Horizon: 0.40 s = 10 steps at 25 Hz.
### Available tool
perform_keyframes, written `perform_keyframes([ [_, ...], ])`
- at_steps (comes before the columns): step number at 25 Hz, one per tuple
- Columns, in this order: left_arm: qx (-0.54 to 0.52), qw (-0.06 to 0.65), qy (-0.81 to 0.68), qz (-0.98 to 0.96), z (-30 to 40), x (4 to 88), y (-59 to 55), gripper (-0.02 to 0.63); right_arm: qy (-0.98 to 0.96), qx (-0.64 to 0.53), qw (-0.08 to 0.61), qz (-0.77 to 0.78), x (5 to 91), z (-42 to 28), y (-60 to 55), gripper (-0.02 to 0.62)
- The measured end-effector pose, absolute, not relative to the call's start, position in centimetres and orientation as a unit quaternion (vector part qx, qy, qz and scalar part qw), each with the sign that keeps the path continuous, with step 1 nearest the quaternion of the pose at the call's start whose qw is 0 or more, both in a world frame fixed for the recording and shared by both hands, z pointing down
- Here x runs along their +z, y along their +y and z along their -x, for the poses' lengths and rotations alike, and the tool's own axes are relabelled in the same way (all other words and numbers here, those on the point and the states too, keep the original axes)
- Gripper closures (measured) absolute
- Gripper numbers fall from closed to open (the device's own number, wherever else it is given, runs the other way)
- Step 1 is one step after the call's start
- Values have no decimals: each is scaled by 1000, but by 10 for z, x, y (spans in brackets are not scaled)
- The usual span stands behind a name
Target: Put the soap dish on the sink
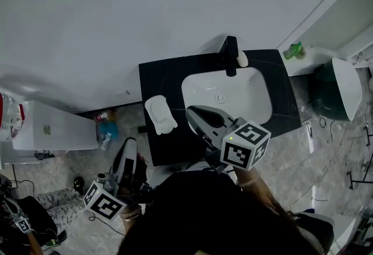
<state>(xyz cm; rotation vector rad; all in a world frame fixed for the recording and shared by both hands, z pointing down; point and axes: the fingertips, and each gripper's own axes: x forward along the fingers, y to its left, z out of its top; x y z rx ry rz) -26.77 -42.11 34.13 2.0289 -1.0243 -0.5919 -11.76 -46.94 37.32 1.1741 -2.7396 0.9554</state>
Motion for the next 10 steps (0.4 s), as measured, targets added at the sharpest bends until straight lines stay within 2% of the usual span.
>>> perform_keyframes([
  [10, -217, 400, -364, -813, 248, 350, -418, 603, -865, 315, 3, -390, 380, 99, -473, 577],
])
